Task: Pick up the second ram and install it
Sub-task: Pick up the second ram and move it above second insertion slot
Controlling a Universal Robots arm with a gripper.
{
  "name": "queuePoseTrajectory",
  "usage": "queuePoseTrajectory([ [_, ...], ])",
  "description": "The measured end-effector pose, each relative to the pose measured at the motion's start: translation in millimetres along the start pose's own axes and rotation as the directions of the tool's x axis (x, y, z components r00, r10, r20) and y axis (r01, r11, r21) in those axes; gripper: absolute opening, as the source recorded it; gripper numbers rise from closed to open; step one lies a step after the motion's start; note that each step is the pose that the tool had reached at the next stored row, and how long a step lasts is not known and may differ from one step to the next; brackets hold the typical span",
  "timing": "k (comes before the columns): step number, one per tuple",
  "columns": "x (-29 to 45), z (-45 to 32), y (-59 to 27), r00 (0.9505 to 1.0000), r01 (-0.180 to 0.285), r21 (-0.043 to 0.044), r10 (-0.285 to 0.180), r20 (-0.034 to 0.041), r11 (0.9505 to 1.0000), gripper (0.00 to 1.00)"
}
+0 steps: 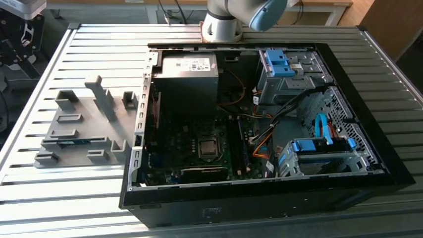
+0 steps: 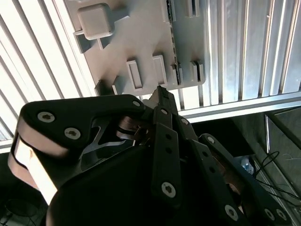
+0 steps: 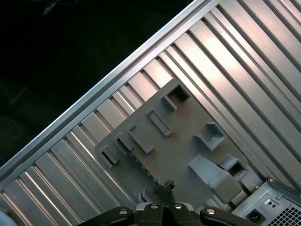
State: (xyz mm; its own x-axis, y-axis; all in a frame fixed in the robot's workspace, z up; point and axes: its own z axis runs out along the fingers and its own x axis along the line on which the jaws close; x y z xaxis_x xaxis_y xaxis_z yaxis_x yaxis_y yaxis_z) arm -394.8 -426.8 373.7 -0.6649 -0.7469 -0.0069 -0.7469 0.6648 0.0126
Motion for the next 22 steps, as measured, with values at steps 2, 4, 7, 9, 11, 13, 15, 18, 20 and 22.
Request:
queuePoseTrajectory([
  [2,0.1,0.0,0.1,0.9999,0.013,-0.0001,-0.013,-0.0002,0.9999,0.11],
  [4,0.2,0.0,0.3,0.9997,0.025,-0.0002,-0.025,-0.0004,0.9997,0.11],
  [7,0.4,0.0,0.5,0.9992,0.04,-0.0003,-0.04,-0.0006,0.9992,0.11],
  [9,0.5,0.0,0.5,0.9989,0.047,-0.0003,-0.047,-0.0006,0.9989,0.11],
  [11,0.5,0.0,0.6,0.9985,0.054,-0.0004,-0.054,-0.0007,0.9985,0.11],
  [13,0.6,0.0,0.7,0.9982,0.061,-0.0004,-0.061,-0.0008,0.9982,0.11],
  [15,0.7,0.0,0.8,0.9977,0.067,-0.0005,-0.067,-0.0008,0.9977,0.11],
  [18,0.8,0.0,0.9,0.997,0.077,-0.0006,-0.077,-0.001,0.997,0.11],
  [20,0.9,0.0,1.0,0.9964,0.085,-0.0006,-0.085,-0.0011,0.9964,0.11],
  [22,1.0,0.0,1.1,0.9958,0.092,-0.0007,-0.092,-0.0011,0.9958,0.11],
])
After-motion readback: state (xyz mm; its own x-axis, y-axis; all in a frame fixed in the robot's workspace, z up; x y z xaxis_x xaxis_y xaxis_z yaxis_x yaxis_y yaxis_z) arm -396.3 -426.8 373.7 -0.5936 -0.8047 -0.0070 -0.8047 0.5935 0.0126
